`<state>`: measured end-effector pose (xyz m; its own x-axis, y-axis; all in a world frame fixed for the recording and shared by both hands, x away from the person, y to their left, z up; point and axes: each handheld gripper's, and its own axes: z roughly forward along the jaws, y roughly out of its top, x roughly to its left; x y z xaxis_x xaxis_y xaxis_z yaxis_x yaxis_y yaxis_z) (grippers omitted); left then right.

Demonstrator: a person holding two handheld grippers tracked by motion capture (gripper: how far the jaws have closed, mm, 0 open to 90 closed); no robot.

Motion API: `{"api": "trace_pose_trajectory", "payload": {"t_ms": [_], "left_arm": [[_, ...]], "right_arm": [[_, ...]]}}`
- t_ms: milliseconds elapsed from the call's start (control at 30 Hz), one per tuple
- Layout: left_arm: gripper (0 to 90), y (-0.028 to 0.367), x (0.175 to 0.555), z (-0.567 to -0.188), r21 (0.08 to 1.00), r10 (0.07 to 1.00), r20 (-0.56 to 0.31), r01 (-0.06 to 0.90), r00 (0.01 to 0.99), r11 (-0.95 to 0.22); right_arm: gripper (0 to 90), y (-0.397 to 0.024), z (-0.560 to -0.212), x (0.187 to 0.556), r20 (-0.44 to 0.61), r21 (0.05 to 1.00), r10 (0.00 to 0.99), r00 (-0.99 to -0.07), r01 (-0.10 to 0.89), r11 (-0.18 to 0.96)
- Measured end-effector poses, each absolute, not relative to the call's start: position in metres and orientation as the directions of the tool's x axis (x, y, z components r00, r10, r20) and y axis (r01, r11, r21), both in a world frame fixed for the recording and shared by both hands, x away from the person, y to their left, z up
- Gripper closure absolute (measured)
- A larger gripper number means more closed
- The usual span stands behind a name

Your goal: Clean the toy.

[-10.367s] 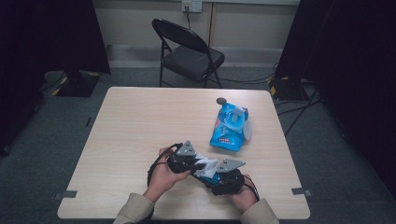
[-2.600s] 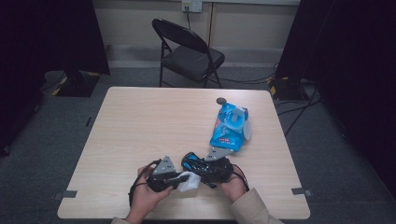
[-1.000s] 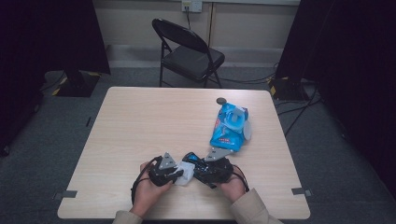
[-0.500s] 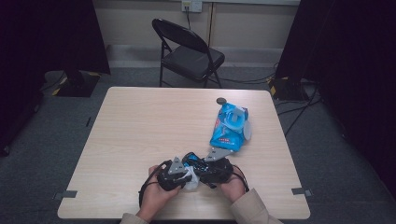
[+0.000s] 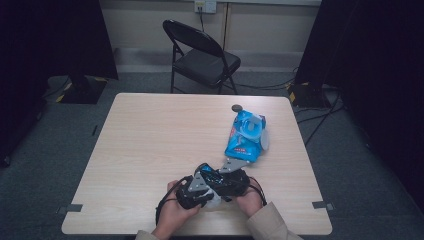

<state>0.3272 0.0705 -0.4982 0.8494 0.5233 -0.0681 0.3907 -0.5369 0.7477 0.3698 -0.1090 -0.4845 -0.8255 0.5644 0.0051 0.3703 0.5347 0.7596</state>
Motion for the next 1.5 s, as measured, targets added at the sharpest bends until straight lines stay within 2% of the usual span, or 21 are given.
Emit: {"api": "trace_pose_trajectory", "payload": {"t_ms": [533,1067,1333,1500], "left_arm": [[83.4,0.062,0.321,-0.498,0.748,0.503,-0.083,0.387,0.860,-0.539],[83.2,0.047,0.314,-0.498,0.768,0.434,-0.122,0.362,0.893,-0.529],[83.2,0.076,0.317,-0.488,0.781,0.452,-0.129,0.371,0.883,-0.502],[83.1,0.105,0.324,-0.478,0.781,0.502,-0.131,0.401,0.855,-0.478]], "right_arm": [[44.1,-0.109,-0.485,0.370,0.005,0.760,0.565,-0.825,0.370,0.534],[44.1,-0.109,-0.485,0.370,0.006,0.761,0.566,-0.824,0.371,0.533],[44.1,-0.110,-0.485,0.370,0.011,0.764,0.565,-0.825,0.371,0.527],[44.1,-0.109,-0.485,0.370,0.010,0.764,0.566,-0.825,0.371,0.527]]}}
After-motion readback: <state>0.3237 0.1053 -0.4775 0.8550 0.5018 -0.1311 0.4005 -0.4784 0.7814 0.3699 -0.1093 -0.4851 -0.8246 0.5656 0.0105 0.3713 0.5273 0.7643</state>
